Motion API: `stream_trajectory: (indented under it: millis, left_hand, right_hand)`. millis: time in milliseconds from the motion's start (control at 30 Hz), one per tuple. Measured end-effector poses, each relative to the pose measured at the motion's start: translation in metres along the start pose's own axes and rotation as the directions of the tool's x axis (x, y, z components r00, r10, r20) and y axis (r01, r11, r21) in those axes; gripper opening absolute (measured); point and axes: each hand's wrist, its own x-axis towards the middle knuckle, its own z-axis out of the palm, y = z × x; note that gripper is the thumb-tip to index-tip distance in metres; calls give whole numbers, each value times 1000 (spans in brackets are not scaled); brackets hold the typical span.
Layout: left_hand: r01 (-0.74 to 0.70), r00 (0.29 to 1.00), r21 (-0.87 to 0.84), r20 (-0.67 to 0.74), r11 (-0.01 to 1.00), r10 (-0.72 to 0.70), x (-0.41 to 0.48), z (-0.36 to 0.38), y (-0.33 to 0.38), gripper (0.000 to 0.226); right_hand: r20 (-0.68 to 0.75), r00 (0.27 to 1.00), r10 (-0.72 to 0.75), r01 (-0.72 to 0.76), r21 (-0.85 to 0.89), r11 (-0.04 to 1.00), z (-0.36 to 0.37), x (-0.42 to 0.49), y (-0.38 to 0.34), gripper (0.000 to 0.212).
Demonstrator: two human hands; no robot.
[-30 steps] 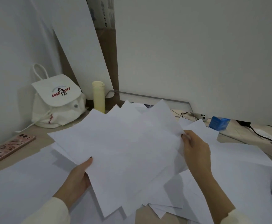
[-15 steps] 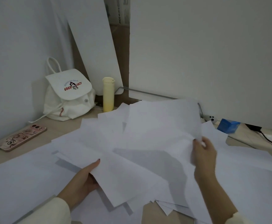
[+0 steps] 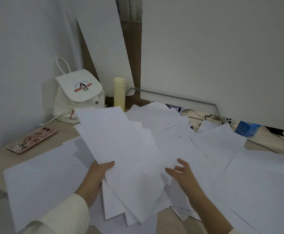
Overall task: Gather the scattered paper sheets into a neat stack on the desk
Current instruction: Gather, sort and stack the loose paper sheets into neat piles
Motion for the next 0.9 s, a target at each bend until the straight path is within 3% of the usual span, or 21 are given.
stream_trajectory:
  millis: [167, 300, 433, 500, 633, 767, 900]
  left_hand:
    - [-168, 976, 57, 152, 984, 158, -11, -2, 44, 30]
    - [-226, 934, 6, 286, 974, 215, -24, -3, 73, 62]
    - [-267, 913, -29, 314, 963, 262, -26, -4, 96, 78]
    - [-294, 901, -20, 329, 955, 284, -25, -2, 105, 66]
    - [-332, 871, 54, 401, 942, 284, -25, 10, 116, 70]
    - [-337, 882, 91, 379, 937, 280, -21, 25, 111, 38]
    - [-318, 897, 43, 338, 947, 286, -19, 28, 94, 68]
  right_hand:
    - [104, 987, -124, 137, -137, 981, -19, 17, -32, 81]
    - [159, 959, -233, 227, 53, 972, -28, 24, -62, 76]
    - [123, 915, -384, 359, 186, 915, -39, 18, -88, 94]
    - [145, 883, -446, 414, 205, 887, -44, 9, -101, 80]
    - [197, 828, -524, 484, 218, 847, -43, -5, -123, 43]
    - [190, 825, -533, 478, 268, 836, -37, -11, -127, 40]
    - [189, 873, -450, 406, 230, 884, -35, -6, -97, 44]
